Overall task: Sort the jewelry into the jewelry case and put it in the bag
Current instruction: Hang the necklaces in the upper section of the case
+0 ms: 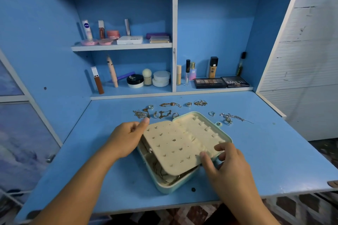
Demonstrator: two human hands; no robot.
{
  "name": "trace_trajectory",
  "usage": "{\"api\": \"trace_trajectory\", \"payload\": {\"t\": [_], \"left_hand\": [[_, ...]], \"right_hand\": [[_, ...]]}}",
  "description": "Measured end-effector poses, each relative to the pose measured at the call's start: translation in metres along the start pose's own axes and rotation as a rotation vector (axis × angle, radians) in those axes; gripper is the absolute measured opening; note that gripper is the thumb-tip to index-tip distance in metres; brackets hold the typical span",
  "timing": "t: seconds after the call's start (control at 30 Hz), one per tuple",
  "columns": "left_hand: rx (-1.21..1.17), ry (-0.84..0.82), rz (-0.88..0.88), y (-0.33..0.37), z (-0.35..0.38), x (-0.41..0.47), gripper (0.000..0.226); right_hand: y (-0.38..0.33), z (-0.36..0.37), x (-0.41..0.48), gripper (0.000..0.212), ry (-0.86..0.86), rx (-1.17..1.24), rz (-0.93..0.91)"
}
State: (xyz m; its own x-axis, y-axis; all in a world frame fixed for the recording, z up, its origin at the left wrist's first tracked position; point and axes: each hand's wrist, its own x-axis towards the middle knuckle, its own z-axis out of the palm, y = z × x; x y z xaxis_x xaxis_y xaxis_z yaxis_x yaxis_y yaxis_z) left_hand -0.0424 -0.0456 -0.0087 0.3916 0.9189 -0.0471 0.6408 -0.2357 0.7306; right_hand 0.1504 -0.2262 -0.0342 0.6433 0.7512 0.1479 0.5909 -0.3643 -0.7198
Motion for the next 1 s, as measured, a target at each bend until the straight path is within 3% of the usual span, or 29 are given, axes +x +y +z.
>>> {"api": "trace_trajectory", "payload": {"t": [0.17, 0.43, 0.6, 0.73, 0.87, 1.0], "left_hand": [[-0.140, 0.034, 0.000, 0.006, 0.012, -0.008, 0.005], [-0.252, 0.083, -0.025, 0.001, 0.024, -0.036, 0.015], [-0.273, 0.082, -0.081, 0.000, 0.030, -0.056, 0.006], [-0.255, 0.059, -0.108, 0.004, 0.033, -0.070, 0.012], [-0.237, -0.024, -0.102, 0.009, 0.030, -0.074, 0.037], [-0.213, -0.022, -0.076, 0.008, 0.028, -0.065, 0.028]], "right_hand": [[0.001, 0.002, 0.007, 0.031, -0.028, -0.040, 0.025], [0.008, -0.011, 0.018, 0.023, 0.013, -0.011, -0.052], [0.012, -0.016, 0.034, 0.020, -0.022, -0.043, -0.086], [0.014, -0.020, 0.046, 0.018, -0.084, -0.092, -0.122], [0.015, -0.020, 0.052, 0.022, -0.140, -0.100, -0.153], [0.018, -0.020, 0.058, 0.034, -0.171, -0.081, -0.157]]}}
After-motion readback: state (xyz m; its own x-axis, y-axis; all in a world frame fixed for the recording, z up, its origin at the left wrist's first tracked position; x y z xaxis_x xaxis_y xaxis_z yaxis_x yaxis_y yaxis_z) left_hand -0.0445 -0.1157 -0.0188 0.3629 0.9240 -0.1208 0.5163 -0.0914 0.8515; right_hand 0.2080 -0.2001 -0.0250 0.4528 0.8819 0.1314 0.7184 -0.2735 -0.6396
